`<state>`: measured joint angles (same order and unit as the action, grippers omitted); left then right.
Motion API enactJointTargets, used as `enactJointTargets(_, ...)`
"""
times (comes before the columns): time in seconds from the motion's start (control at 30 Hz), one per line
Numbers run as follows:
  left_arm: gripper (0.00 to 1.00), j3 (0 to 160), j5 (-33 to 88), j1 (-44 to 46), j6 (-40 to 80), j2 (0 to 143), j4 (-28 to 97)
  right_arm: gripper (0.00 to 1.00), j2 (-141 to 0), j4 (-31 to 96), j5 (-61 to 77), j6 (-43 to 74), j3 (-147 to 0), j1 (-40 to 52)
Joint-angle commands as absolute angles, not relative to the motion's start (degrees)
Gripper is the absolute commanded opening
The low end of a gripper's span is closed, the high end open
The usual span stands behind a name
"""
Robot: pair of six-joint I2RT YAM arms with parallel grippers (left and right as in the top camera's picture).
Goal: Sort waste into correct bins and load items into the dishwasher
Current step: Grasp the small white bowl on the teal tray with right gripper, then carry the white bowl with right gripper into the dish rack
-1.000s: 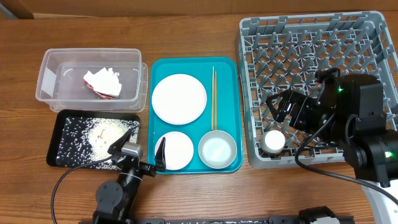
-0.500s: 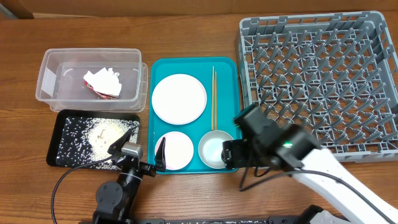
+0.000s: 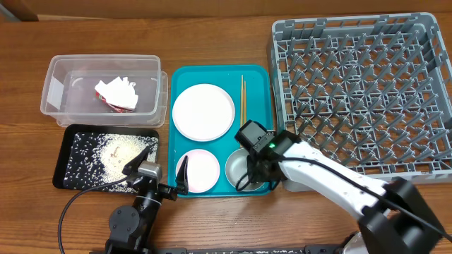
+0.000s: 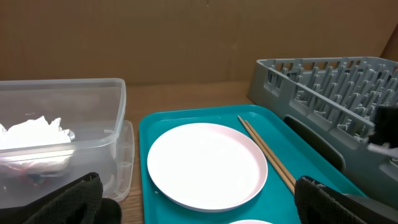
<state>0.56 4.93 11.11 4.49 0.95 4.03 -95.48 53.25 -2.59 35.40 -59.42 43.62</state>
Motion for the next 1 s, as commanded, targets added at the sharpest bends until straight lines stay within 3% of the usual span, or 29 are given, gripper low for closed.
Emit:
enactJointTargets(0.0,1.0,0.3,4.9,10.9,5.3,0.3,4.0,0.29,-95.6,53.0,-3.6,36.0,-59.2,43.8)
enactJointTargets(0.2,1.0,0.3,4.9,10.9,5.3,0.3,4.0,0.04,-93.9,53.4,-3.9,36.1,-60.7,43.7)
enactJointTargets(0.53,1.0,0.3,4.9,10.9,5.3,0.3,4.0,0.04,-83.8,62.6,-24.8,39.7,-70.0,43.6)
enactJointTargets(0.83,1.0,0.3,4.9,10.9,5.3,0.3,4.0,0.04,-74.3,61.3,-69.6,39.7,-71.9,42.6)
enactJointTargets(0.97,1.0,0.3,4.9,10.9,5.3,0.3,4.0,0.04,-75.6,57.0,-79.9,38.0,-71.9,38.7)
